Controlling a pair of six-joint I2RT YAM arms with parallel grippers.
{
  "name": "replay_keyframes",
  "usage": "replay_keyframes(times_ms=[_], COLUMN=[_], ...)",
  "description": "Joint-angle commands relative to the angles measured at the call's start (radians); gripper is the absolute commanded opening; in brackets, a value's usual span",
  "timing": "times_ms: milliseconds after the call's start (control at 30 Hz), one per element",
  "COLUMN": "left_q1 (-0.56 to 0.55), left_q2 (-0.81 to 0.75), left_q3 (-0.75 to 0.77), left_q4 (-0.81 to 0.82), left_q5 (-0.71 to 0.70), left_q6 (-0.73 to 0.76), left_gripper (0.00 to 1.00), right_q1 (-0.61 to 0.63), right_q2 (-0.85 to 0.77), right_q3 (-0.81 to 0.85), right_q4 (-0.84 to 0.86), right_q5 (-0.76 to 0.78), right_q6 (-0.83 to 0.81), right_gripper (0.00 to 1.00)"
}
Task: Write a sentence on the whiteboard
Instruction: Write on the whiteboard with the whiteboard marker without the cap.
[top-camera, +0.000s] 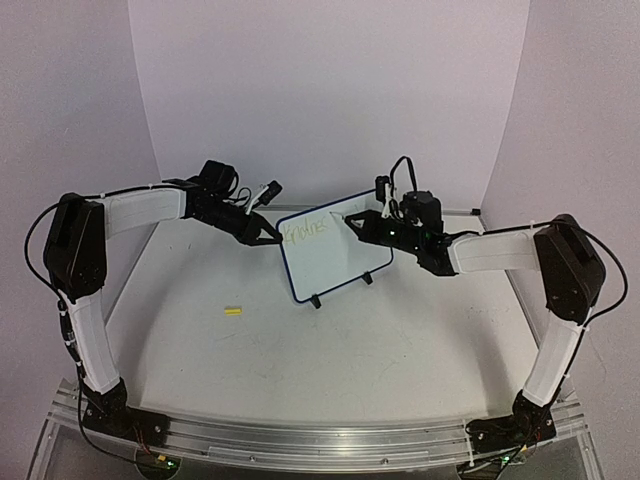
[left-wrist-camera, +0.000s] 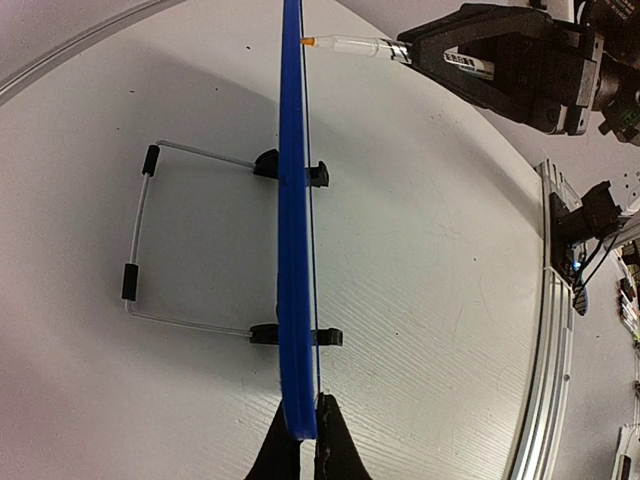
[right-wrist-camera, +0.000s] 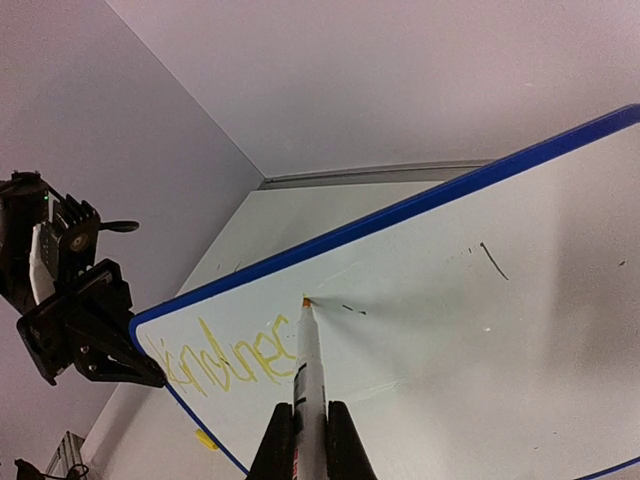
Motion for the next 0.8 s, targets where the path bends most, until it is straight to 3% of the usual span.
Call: replay_keyframes(times_ms=[0,767], left_q1=[-0.023,-0.023], left_q2=[0.006,0.007], left_q3=[0.015,0.017], left_q4=[-0.054,-0.055], left_q5=[-0.008,-0.006], left_q6=[0.018,0.016], left_gripper=[0.00,0.00], right_q1=[-0.005,-0.003], right_q2=[0.017,0.013], right_q3=[0.042,-0.010], right_q4=[-0.009,-0.011], right_q5=[0.007,-0.056], right_q6=[-0.019,-0.017], right_gripper=[0.00,0.00])
